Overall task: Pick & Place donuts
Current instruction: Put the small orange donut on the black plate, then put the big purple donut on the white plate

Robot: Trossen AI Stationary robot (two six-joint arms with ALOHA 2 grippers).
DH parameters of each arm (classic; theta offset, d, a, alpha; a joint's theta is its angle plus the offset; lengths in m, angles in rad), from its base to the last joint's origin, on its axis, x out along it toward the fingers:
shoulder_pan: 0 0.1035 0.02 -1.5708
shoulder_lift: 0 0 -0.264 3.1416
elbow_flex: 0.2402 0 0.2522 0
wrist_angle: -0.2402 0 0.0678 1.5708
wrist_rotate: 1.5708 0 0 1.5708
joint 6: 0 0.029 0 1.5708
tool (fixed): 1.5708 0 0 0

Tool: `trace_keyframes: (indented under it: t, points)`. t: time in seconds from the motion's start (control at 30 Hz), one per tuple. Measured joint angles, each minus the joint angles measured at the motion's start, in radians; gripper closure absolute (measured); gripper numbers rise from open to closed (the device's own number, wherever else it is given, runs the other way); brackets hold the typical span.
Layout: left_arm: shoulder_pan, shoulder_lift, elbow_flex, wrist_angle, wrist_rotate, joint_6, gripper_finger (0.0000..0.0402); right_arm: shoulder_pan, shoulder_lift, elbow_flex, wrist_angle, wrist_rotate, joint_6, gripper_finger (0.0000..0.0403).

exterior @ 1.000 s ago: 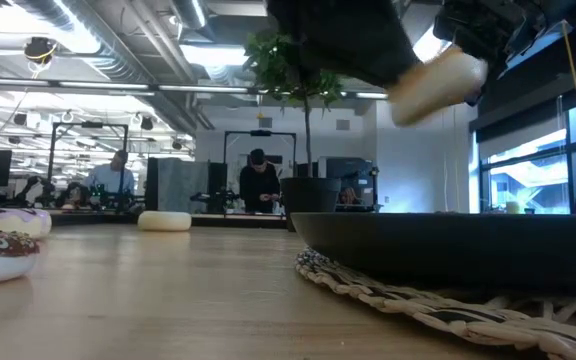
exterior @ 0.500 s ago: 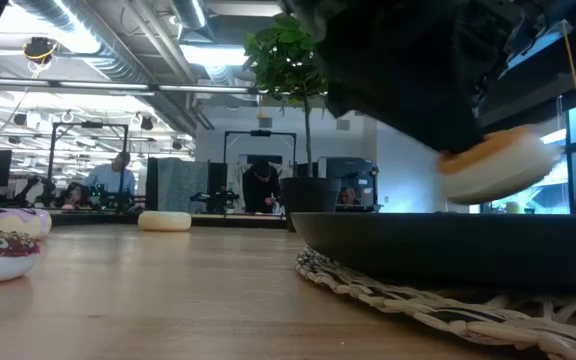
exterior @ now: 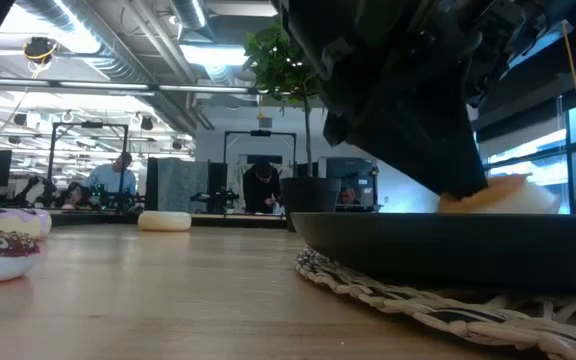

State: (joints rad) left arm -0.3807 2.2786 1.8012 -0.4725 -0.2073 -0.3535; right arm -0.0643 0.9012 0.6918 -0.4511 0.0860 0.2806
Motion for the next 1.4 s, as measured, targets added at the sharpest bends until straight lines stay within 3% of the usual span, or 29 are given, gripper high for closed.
trace_keyframes:
  t: [0.47, 1.0, 1.1, 1.27, 1.4]
  points:
    - [0.004, 0.000, -0.004, -0.004, 0.024, -0.003, 0.0369, 0.000, 0.000, 0.000, -0.030, 0.000, -0.001, 0.0189]
    - [0.028, -0.007, -0.004, -0.027, 0.058, 0.000, 0.0290, 0.000, 0.000, 0.000, -0.040, 0.000, -0.004, 0.0189]
    - [0.039, -0.016, -0.004, -0.029, 0.126, 0.017, 0.0281, 0.000, 0.000, 0.000, -0.040, 0.000, -0.006, 0.0189]
    - [0.056, -0.077, -0.004, -0.173, 0.177, 0.029, 0.0277, 0.000, 0.000, 0.000, -0.040, 0.000, -0.026, 0.0189]
    - [0.055, -0.141, -0.004, -0.381, 0.062, -0.017, 0.0280, 0.000, -0.001, -0.001, -0.042, 0.000, -0.024, 0.0189]
